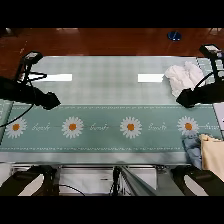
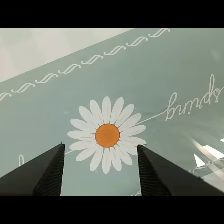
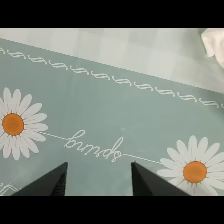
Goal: Fold the shirts.
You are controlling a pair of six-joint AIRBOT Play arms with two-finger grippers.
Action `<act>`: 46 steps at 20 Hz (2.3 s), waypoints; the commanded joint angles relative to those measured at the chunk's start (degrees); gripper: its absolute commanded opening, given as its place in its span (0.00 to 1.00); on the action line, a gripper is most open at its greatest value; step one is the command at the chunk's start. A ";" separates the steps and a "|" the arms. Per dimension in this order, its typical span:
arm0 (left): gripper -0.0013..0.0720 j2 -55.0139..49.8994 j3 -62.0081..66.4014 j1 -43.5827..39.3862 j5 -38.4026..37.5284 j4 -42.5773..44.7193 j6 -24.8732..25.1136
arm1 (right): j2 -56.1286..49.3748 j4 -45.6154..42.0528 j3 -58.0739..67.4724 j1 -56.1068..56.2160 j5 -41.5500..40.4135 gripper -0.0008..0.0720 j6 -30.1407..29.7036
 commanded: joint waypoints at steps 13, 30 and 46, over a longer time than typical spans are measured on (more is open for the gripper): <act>0.74 -0.04 0.04 0.26 4.85 3.50 7.85 | -0.02 -8.94 0.00 0.02 -4.46 0.62 -19.69; 0.74 -0.46 0.04 0.31 21.29 -12.07 7.56 | -0.02 -2.93 0.00 0.04 -29.83 0.62 -18.10; 1.00 -3.41 0.02 0.31 22.58 -12.04 3.93 | -27.43 -13.70 0.00 -25.29 -29.83 0.83 0.20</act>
